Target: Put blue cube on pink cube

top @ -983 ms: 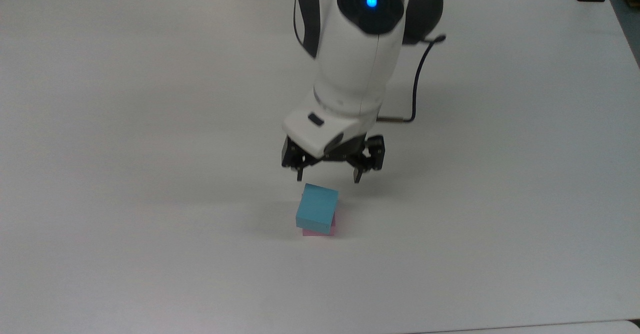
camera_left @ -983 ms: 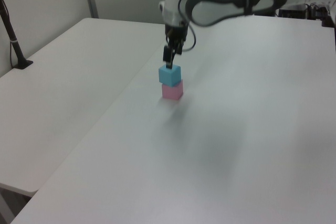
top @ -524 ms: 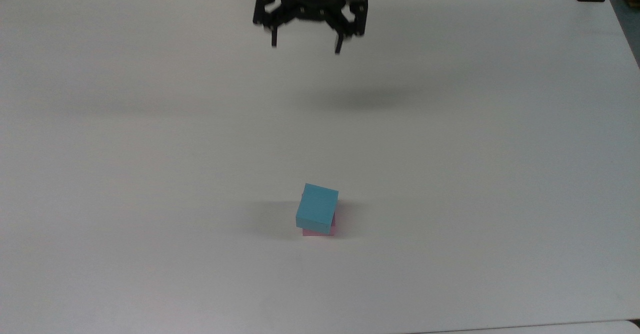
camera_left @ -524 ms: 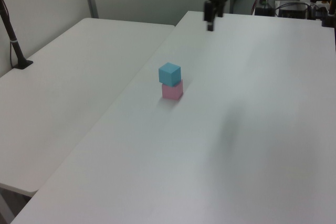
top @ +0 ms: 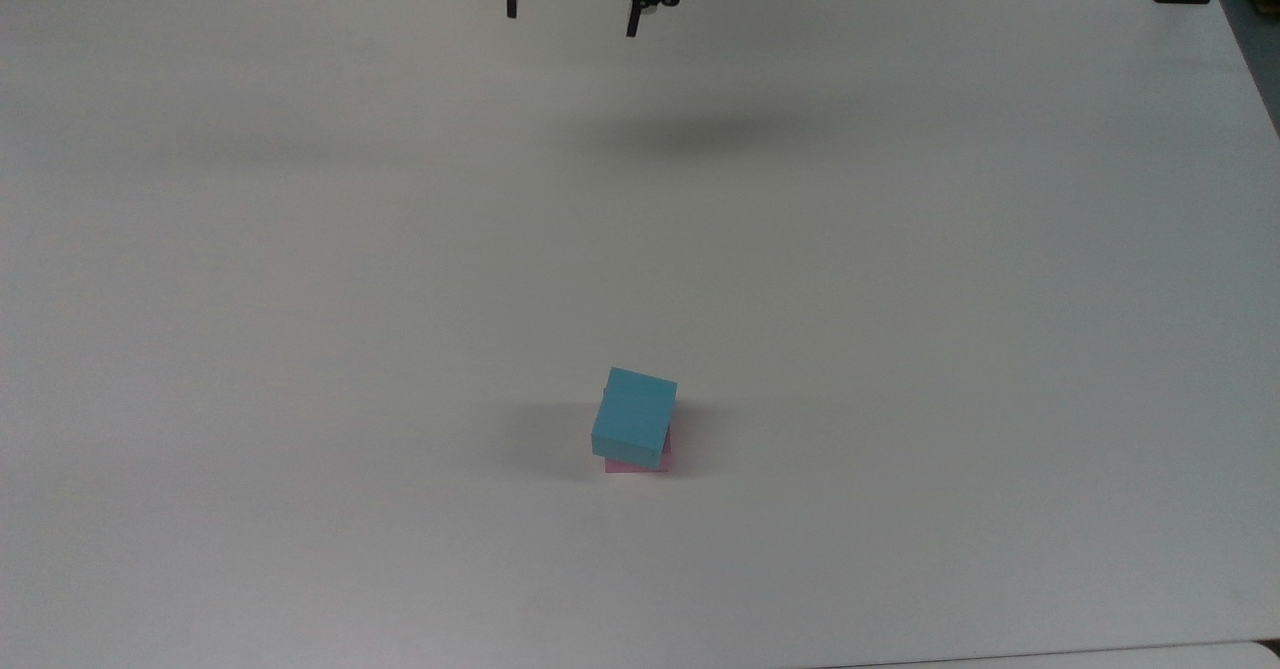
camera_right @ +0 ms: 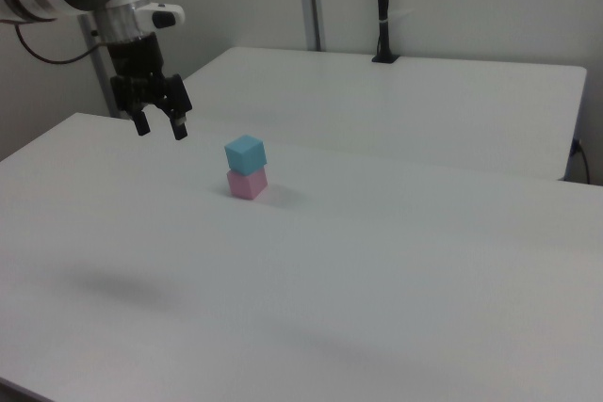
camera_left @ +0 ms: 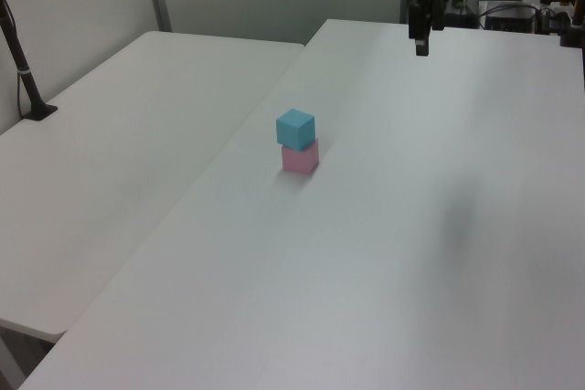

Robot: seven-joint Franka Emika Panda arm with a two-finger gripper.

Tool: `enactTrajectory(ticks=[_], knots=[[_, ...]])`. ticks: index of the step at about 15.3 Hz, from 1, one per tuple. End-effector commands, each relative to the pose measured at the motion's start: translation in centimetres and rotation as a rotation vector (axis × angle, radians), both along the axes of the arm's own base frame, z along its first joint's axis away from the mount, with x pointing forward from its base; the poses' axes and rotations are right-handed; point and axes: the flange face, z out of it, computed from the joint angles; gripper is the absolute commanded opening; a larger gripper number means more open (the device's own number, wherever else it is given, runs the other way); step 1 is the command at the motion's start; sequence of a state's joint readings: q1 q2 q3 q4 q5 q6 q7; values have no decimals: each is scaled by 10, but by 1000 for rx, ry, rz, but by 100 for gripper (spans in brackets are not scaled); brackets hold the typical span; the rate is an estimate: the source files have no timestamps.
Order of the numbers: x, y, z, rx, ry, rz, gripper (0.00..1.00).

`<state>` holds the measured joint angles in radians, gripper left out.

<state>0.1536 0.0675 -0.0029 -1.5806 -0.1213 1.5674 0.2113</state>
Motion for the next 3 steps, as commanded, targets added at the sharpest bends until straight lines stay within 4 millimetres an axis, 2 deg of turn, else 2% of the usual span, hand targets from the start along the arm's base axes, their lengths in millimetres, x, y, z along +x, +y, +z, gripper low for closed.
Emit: enactTrajectory(ticks=[1, 3], knots=[[-3, -5, 1, 21, -25, -14, 100], [-2, -5, -1, 21, -23, -13, 100]])
